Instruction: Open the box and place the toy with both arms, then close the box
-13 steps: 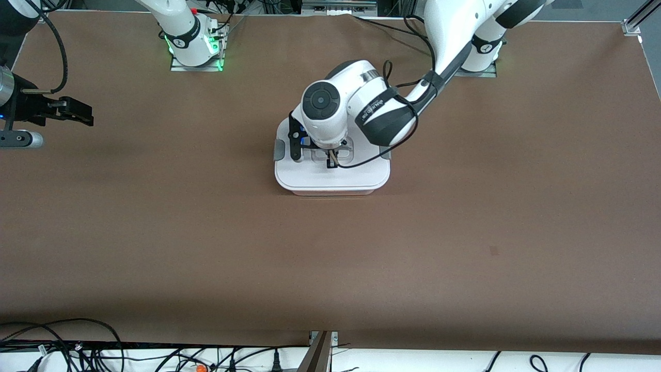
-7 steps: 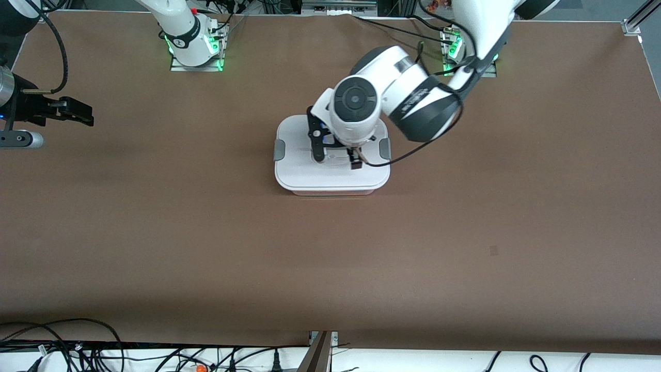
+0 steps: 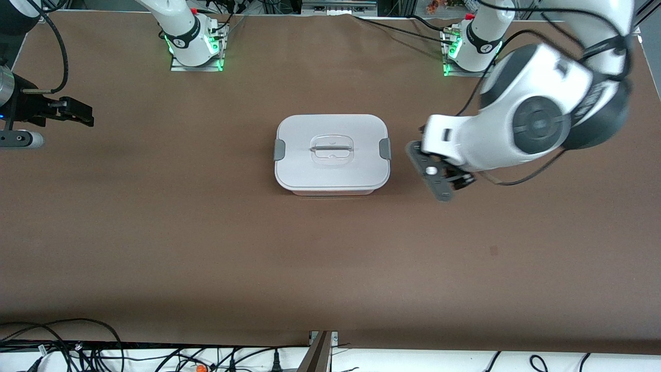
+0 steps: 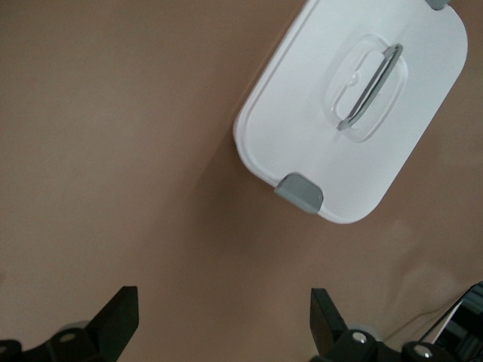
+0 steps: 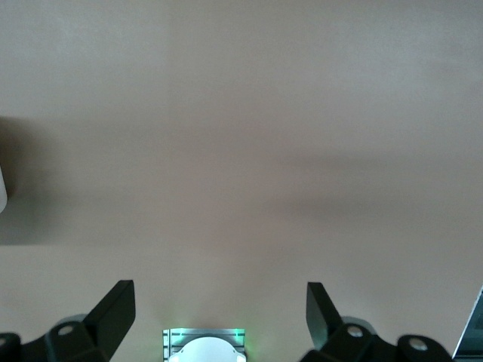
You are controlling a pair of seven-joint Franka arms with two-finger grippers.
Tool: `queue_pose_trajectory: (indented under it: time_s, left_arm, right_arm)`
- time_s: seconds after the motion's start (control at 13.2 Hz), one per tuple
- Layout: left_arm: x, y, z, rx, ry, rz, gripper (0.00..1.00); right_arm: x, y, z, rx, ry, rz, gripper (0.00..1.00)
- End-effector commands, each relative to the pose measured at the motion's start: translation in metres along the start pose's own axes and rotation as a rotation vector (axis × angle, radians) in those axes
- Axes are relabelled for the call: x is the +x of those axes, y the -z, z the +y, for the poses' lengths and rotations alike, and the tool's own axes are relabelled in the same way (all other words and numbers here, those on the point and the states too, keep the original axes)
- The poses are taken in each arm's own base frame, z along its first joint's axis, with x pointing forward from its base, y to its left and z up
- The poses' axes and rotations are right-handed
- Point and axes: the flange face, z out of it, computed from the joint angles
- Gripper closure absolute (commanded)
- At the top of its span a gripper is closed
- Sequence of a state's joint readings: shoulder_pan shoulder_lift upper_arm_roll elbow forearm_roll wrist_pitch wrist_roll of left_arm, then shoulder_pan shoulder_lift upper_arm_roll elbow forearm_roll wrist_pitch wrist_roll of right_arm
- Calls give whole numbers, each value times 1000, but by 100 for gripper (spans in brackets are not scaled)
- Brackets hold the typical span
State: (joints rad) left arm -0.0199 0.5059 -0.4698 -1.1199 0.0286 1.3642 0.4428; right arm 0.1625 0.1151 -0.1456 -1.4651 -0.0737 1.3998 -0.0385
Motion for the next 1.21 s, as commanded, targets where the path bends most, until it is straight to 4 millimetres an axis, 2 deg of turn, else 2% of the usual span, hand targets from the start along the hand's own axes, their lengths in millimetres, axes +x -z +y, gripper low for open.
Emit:
queue_pose_trajectory:
  time_s: [0.0,0.15,0.38,0.46,0.61,0.76,0.83,0.99,1.06,1.14]
  left_arm:
    - [-51,45,14,16,191,-30,0]
    - [-83,65,17,31,331,-64,0]
    - [-118,84,4,35,406,-65,0]
    - [-136,92,-5,46,450,-55,0]
    - [-175,100,-26,77,542,-37,0]
    - [-214,96,-46,102,640,-14,0]
    - [-228,97,-46,124,666,13,0]
    - [-241,96,-35,133,670,48,0]
    - [-238,95,-24,131,673,51,0]
    - [-237,95,-26,140,702,73,0]
  right_arm:
    - [0,5,0,3,1,9,0]
    - [-1,5,-3,24,2,11,0]
    - [-1,5,-2,31,0,11,0]
    - [-1,5,-1,32,-3,11,0]
    - [-1,5,0,32,-4,12,0]
    - [-1,5,1,31,-6,12,0]
    - [-1,5,1,31,-6,12,0]
    - [0,5,3,32,-11,12,0]
    - [-1,6,4,32,-9,14,0]
    - [0,5,4,32,-11,12,0]
